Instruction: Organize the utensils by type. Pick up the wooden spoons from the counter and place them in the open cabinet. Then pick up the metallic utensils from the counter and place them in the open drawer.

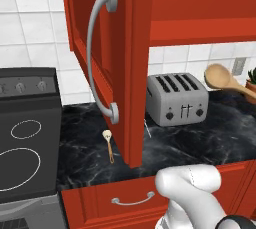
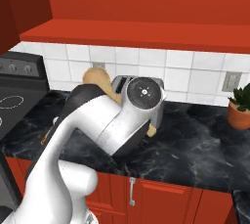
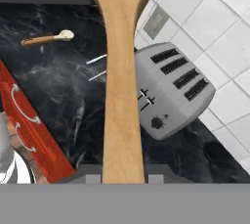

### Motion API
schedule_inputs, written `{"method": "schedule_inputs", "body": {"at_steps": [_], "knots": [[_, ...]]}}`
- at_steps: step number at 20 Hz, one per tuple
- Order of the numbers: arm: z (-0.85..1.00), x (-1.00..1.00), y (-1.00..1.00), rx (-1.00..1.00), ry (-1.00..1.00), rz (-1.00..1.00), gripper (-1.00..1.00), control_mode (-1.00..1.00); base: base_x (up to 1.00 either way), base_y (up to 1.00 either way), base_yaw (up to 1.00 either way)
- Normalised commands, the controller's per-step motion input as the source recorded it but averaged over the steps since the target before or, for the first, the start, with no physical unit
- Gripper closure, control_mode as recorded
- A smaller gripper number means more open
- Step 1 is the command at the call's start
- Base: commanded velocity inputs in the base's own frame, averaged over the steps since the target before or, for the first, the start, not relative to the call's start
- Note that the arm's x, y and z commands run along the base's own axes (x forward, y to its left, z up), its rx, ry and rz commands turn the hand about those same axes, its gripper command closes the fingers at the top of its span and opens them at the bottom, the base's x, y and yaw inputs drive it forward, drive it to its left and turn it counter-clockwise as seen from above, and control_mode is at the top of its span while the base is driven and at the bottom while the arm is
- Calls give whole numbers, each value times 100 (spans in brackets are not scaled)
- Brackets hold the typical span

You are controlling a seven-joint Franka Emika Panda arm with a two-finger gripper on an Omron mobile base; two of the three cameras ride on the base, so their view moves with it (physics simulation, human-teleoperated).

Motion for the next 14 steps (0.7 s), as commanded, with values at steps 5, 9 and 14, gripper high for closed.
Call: {"method": "schedule_inputs", "body": {"at_steps": [5, 9, 14], "knots": [[72, 1, 51, -1, 0, 13, 100, -100, 0, 0, 0], [79, 0, 43, -1, -2, 19, 100, -100, 0, 0, 0], [75, 6, 37, -1, -7, 20, 100, -100, 0, 0, 0]]}}
